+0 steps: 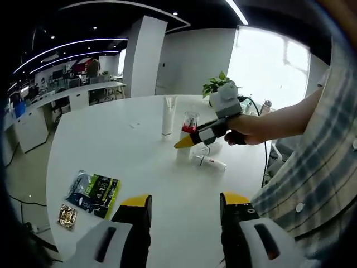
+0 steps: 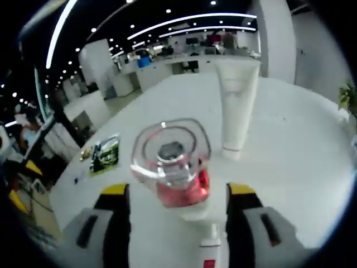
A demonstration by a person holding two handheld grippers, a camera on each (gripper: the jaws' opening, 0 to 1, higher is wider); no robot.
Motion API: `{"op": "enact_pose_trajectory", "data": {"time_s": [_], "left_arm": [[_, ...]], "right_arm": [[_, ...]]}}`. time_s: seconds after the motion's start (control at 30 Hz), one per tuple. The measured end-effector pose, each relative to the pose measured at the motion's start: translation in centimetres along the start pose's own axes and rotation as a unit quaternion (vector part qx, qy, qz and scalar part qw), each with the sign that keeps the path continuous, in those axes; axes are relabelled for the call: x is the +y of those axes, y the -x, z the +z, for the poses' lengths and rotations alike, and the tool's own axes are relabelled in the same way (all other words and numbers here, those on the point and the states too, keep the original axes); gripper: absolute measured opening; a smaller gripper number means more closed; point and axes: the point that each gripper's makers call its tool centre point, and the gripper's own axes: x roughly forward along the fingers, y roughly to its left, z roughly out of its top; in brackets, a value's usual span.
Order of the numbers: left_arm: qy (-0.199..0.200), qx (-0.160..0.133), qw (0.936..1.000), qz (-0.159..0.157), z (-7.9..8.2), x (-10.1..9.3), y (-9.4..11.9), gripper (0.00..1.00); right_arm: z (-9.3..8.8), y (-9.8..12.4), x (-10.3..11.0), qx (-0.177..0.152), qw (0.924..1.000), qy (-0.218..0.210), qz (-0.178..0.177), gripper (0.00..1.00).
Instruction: Arrange the skincare products in the storage area until every visible bottle or jar stands upright without overlapping.
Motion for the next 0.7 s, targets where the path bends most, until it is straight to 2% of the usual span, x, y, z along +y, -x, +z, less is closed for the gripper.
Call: {"op": "enact_pose_trajectory", "data": {"time_s": [0.07,0.13,0.27,0.33,0.37,0.7], "left_arm": [[0.003,-0.001,1.0,0.003,-0.1,0.3,0.2,0.51],[0.006,0.0,1.0,0.006,-0.2,0.5,0.4,0.51],[0.008,0.001,0.9999,0.009,-0.4,0.7,0.5,0.5],[0.009,0.002,0.9999,0.009,-0.5,0.7,0.5,0.5],[0.01,0.002,0.9999,0.01,-0.5,0.7,0.5,0.5],[0.013,-0.002,0.9998,0.018,-0.4,1.0,0.3,0.5]], "right_arm": [[0.1,0.0,0.2,-0.002,1.0,0.007,0.004,0.42],[0.2,-0.2,-0.2,0.0,0.9997,0.024,-0.008,0.4],[0.2,-0.3,-0.5,0.0,0.9997,0.018,-0.014,0.33],[0.3,-0.3,-0.9,0.001,0.9987,0.044,-0.027,0.31],[0.2,-0.4,-0.7,0.001,0.999,0.037,-0.024,0.31],[0.2,-0.3,-0.3,0.006,0.9971,0.076,0.002,0.29]]}}
